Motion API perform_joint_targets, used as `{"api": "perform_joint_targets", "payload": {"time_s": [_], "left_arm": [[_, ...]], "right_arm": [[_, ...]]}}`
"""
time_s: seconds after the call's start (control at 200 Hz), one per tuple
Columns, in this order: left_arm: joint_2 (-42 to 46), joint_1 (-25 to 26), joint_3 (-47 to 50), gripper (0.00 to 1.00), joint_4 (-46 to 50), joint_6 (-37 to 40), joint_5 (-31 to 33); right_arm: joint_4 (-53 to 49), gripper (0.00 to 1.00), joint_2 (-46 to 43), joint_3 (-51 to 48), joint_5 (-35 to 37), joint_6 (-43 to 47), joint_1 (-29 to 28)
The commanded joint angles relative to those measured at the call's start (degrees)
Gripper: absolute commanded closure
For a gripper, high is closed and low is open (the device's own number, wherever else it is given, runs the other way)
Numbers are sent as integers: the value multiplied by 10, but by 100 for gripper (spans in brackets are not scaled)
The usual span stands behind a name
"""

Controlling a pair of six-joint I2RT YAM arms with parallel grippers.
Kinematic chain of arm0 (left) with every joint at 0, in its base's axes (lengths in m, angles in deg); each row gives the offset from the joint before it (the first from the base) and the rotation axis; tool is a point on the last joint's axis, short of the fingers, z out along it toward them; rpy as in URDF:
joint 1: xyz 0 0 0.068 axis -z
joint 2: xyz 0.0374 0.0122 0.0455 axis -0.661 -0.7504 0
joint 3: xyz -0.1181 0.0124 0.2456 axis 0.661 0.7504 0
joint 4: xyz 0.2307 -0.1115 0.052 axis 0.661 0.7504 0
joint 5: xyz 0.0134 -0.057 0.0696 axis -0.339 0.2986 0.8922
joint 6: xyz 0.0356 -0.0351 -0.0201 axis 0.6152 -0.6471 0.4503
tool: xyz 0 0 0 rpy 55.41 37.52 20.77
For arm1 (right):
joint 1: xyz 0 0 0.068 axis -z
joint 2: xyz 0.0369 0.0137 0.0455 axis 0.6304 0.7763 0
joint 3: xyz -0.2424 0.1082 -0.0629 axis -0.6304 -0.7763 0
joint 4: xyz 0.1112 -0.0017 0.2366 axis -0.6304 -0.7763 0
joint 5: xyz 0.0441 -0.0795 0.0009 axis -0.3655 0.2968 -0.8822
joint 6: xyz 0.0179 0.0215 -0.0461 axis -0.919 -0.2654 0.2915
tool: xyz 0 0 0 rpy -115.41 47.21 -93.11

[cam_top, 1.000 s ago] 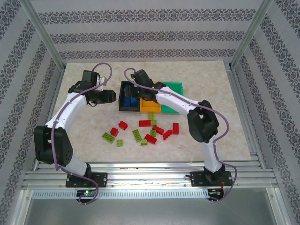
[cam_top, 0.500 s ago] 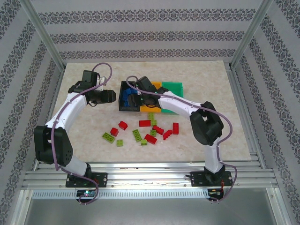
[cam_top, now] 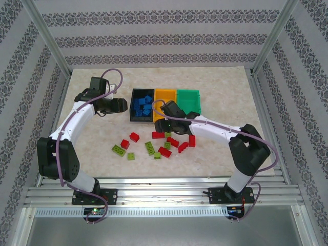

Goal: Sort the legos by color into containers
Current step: Pick up the lego from the center of the table.

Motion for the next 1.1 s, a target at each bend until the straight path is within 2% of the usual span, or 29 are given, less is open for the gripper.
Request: {"api": "perform_joint_targets", "payload": {"time_s": [0.0,0.44,0.829,1.094], "left_arm": [[4,-7,3,37,-16,2,-12],[10,-7,5,37,-17,4,-9],[8,-7,4,37,-16,3,-14],[8,-7,3,37,-17,3,-13]], "right_arm": [[0,37,5,-1,24,-17,-6],[-47,39,99,71,64,2,-8],[-60,45,162,109,85,-6,-8],[-57,58,173,109,79,1,-8]]}}
